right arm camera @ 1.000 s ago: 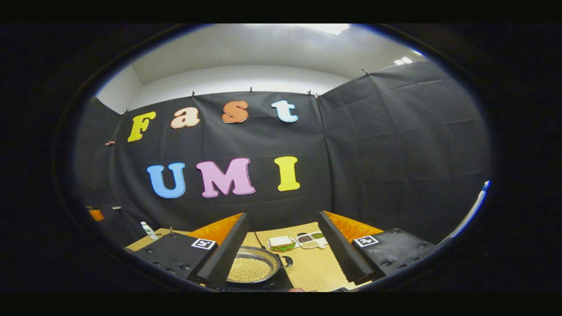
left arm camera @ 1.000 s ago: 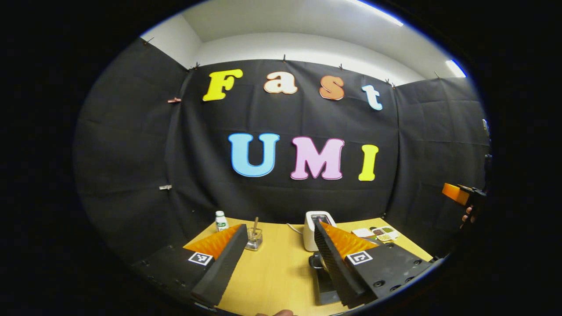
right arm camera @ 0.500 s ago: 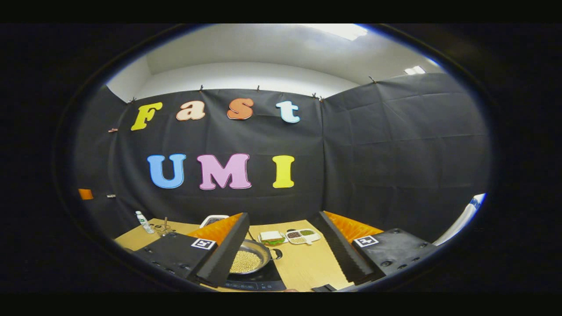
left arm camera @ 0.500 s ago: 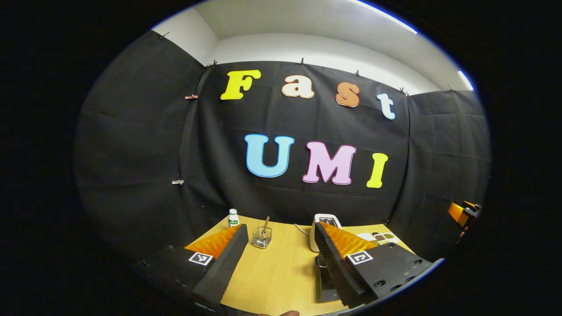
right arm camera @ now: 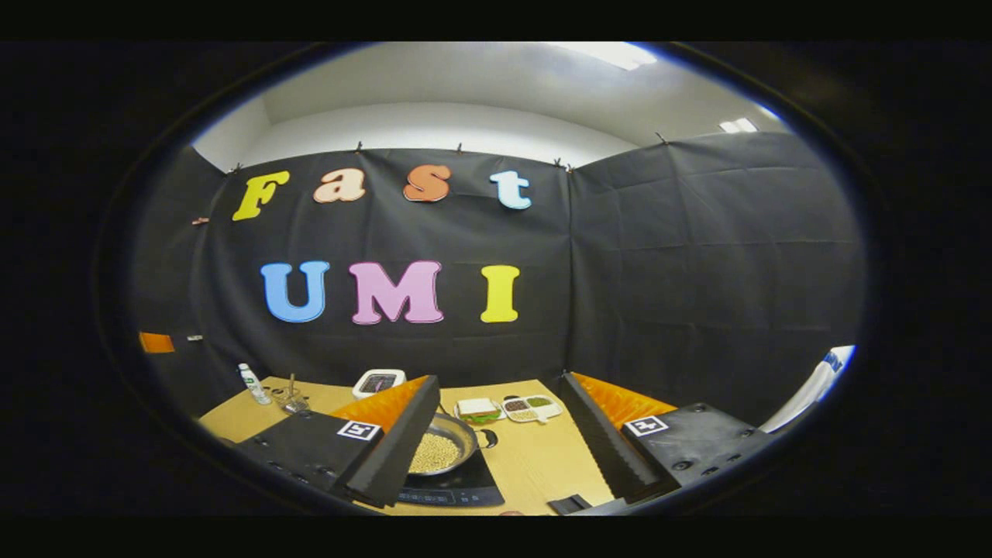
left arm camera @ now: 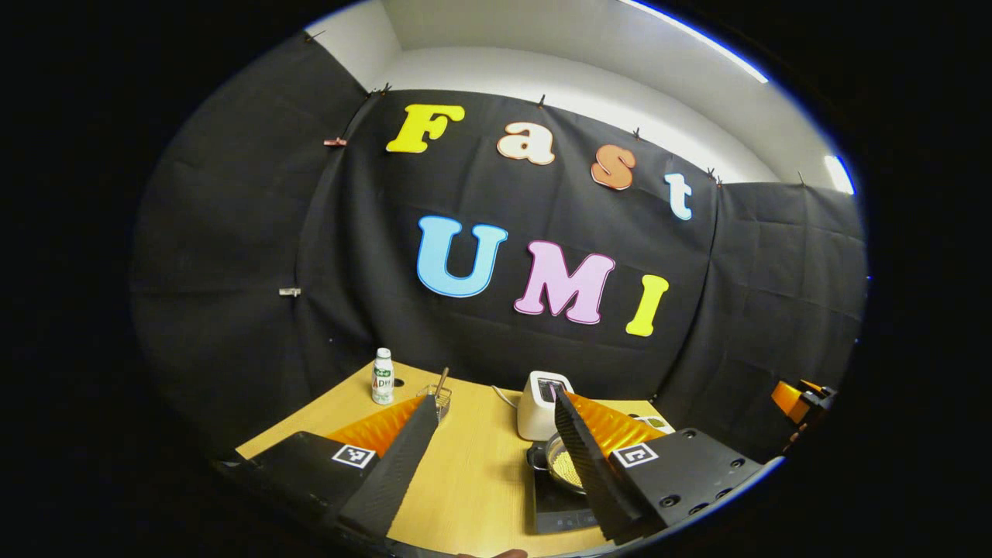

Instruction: First push the handle of the pot to place it horizontally, then grasp the pot with both hands and set it on the induction cooktop.

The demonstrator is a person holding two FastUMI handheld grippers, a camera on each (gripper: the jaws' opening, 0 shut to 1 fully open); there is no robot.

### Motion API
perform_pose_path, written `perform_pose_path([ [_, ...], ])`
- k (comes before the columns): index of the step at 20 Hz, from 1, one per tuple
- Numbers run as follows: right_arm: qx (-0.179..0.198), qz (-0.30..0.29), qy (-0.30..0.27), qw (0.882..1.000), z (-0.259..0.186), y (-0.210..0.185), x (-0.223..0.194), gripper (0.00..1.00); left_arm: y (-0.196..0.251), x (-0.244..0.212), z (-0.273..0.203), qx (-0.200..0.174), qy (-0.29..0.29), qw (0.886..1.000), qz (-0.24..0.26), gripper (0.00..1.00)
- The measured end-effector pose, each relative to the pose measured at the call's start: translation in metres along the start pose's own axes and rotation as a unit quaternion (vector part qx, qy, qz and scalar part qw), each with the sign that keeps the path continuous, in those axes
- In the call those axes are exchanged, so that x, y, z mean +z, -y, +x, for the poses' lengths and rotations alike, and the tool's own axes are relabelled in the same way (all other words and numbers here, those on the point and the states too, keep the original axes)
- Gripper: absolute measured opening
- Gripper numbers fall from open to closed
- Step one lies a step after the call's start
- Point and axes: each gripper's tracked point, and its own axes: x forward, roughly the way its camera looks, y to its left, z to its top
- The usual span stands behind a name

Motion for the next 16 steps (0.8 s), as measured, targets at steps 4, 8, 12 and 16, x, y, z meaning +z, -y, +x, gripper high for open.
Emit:
perform_pose_path([
  [4,0.002,0.01,-0.003,1.0,-0.004,-0.011,-0.004,0.98,-0.017,-0.008,-0.002,0.006,-0.01,1.0,-0.003,0.95],
  [8,0.011,-0.001,-0.011,1.0,-0.01,-0.018,-0.011,0.98,-0.022,-0.012,-0.005,0.008,-0.014,1.0,-0.007,0.95],
  [12,0.017,-0.005,-0.02,1.0,-0.014,-0.024,-0.014,0.98,-0.026,-0.009,-0.01,0.012,-0.005,1.0,0.015,0.95],
  [16,0.024,-0.003,-0.024,0.999,-0.017,-0.029,-0.015,0.98,-0.025,-0.009,-0.011,0.016,-0.002,1.0,0.025,0.95],
])
